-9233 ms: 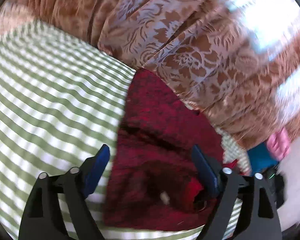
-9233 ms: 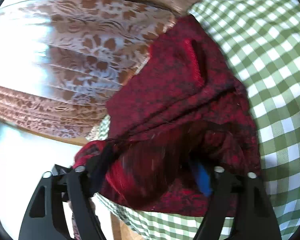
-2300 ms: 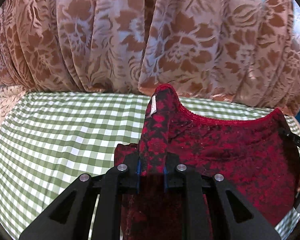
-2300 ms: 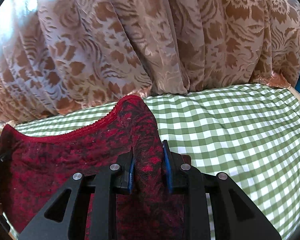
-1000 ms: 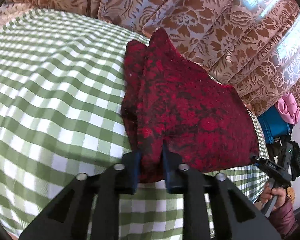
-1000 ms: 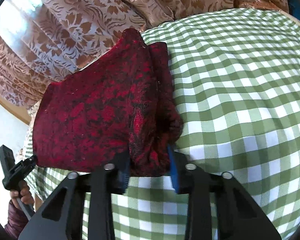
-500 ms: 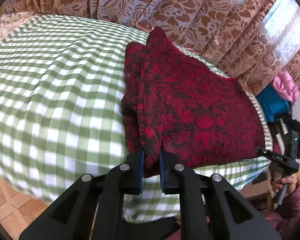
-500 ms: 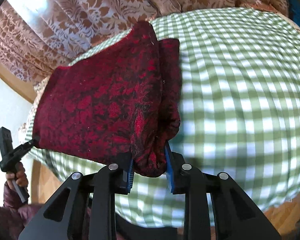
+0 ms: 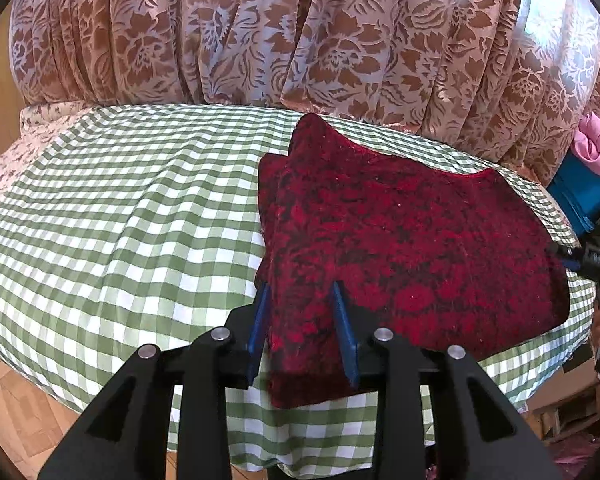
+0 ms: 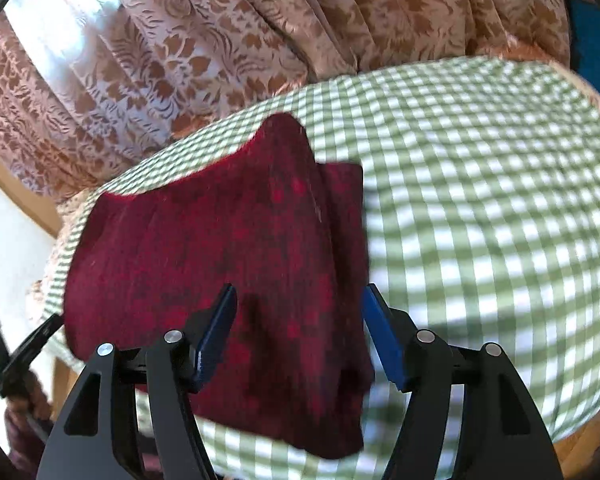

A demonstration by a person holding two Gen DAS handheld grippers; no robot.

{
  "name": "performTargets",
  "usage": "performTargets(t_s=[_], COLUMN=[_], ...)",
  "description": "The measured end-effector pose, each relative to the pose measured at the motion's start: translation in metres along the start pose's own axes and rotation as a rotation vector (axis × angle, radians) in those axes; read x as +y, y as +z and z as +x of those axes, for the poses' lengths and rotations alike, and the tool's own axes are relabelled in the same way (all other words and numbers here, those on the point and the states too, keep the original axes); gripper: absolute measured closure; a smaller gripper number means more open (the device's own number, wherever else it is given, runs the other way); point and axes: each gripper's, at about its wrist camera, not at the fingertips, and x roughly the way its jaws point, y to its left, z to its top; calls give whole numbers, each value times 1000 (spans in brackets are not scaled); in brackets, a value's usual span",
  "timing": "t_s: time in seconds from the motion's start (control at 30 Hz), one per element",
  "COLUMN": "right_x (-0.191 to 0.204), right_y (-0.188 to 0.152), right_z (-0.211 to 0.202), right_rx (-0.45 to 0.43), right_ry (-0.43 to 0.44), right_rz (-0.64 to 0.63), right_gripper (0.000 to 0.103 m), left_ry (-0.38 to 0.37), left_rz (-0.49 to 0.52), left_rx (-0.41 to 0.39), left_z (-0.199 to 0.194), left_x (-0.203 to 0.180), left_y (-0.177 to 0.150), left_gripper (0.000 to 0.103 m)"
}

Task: Fold small clothes

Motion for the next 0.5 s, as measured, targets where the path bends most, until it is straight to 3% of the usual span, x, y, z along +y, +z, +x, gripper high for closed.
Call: performTargets(t_s=[0.13,0.3,0.33,0.5], right_x=[6,14,15,13], right_y=[20,24,23,21], right_z=[19,40,42,47], right_rx=[-8,26,25,19], right_ry=[-26,-46,-54,-76], right_rz=[-2,-21,-24,-27], right_gripper=[40,66,66,70], left_ry=[28,50,59,65], left_rz=[2,-9,-11,-10], left_rx=[7,19,16,17], left_z=[3,9,9,12], left_x=[1,5,6,6], left_y=[-1,-2,-2,-1], left_gripper=[73,67,61,56])
